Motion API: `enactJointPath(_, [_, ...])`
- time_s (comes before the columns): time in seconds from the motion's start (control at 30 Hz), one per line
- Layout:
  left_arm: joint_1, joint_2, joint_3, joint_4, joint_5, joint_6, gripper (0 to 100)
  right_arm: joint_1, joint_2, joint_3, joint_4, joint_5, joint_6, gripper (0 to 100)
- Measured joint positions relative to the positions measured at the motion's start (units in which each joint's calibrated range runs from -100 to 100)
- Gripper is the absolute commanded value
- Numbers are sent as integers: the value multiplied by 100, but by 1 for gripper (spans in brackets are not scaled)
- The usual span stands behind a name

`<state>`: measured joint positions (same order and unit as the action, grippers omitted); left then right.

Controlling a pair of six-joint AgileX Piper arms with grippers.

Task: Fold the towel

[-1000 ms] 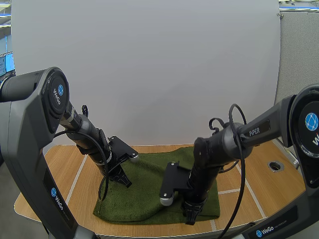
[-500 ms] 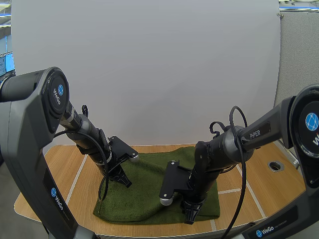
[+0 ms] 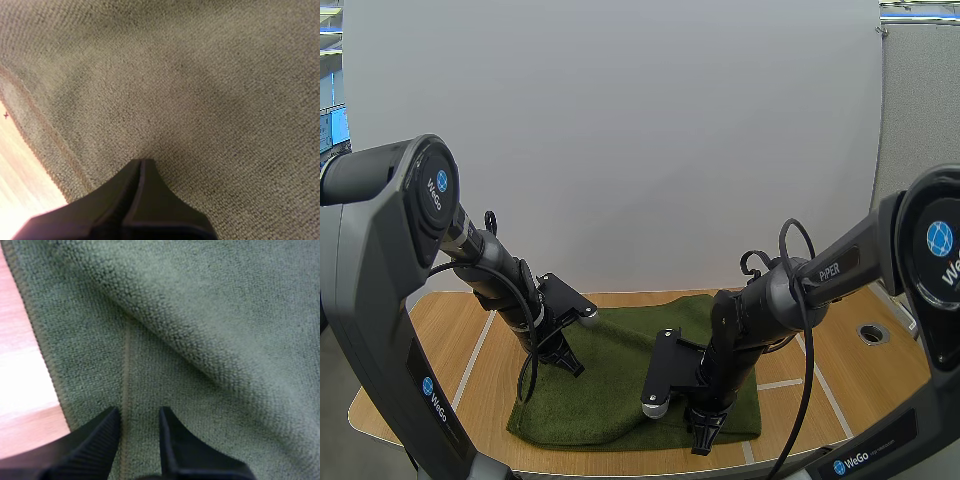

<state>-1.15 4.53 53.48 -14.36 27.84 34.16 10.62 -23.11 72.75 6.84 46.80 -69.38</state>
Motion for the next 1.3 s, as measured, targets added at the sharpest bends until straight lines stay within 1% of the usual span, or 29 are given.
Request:
enactJointPath(0.03, [0, 0, 0, 0, 0, 0, 0, 0, 29, -12, 0, 0, 0, 28])
enactJointPath(0.1, [0, 0, 0, 0, 0, 0, 0, 0, 75, -12, 9, 0, 0, 12])
enactJointPath(0.17, [0, 0, 0, 0, 16, 0, 0, 0, 91, -26, 22, 0, 0, 0])
enactJointPath(0.5, [0, 0, 0, 0, 16, 0, 0, 9, 105, -26, 84, 0, 11, 0])
enactJointPath(0.63, [0, 0, 0, 0, 16, 0, 0, 9, -76, -26, -17, 104, 29, 0])
enactJointPath(0.7, [0, 0, 0, 0, 16, 0, 0, 9, -482, -13, -155, 558, 73, 0])
enactJointPath(0.8, [0, 0, 0, 0, 16, 0, 0, 9, -785, -13, -170, 1002, 106, 0])
enactJointPath(1.07, [0, 0, 0, 0, 16, 0, 0, 9, -1267, -13, -182, 1738, 106, 0])
enactJointPath(1.17, [0, 0, 0, 0, 32, 0, 0, 9, -1526, -13, -236, 2225, 106, 0])
enactJointPath(1.3, [0, 0, 0, 0, 65, -11, 0, 9, -1622, -13, -261, 2599, 106, 0])
